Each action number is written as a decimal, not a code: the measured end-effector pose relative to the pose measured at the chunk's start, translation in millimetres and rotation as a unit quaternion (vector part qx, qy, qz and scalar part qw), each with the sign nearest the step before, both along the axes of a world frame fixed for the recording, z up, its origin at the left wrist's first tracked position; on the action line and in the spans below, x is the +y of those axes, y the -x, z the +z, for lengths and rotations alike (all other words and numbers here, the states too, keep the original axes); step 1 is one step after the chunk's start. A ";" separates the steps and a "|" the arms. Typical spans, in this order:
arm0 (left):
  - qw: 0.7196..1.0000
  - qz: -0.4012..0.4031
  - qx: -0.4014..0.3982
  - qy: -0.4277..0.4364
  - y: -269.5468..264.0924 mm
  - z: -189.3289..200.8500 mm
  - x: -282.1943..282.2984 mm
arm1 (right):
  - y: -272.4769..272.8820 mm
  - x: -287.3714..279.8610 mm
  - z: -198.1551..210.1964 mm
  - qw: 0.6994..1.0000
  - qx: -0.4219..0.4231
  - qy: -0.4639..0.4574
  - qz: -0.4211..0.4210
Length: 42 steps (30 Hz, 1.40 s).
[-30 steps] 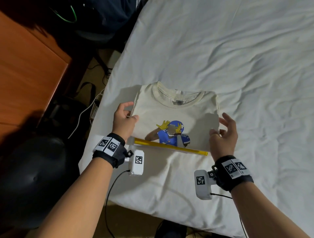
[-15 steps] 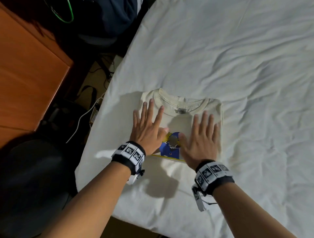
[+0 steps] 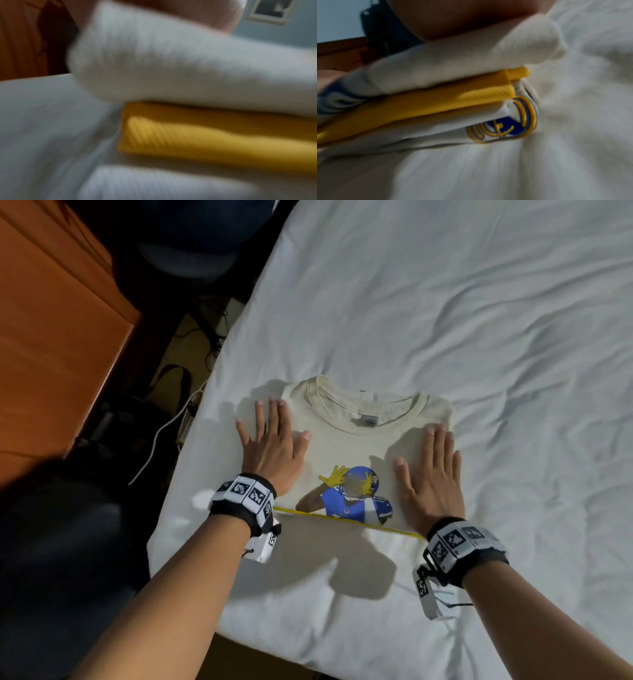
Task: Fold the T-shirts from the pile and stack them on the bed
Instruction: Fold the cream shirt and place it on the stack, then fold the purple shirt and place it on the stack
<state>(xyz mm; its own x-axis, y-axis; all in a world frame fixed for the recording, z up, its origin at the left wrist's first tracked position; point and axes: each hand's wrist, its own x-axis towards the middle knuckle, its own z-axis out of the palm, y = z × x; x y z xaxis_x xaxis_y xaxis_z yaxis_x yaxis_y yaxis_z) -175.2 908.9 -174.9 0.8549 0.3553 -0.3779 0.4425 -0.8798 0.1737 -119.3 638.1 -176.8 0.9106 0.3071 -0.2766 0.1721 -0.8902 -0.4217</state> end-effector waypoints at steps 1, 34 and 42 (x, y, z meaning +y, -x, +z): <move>0.999 -0.029 -0.023 -0.013 7.8 2.1 -6.8 | 8.0 -0.7 5.0 1.000 -0.015 0.009 0.010; 0.892 -0.451 -0.018 0.025 -121.6 323.8 -513.0 | -16.5 -399.7 299.6 0.975 0.027 0.089 -0.200; 0.873 -0.483 0.052 0.036 -161.4 294.0 -706.0 | -39.4 -577.5 261.7 0.972 0.056 0.104 -0.203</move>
<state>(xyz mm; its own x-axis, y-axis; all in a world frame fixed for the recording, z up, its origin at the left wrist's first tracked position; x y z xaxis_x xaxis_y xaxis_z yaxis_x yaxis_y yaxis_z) -13.7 202.9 119.0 0.7019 -0.5415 -0.4627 -0.4839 -0.8392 0.2480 -79.9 60.5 84.8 0.9053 -0.1452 -0.3991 -0.2488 -0.9429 -0.2214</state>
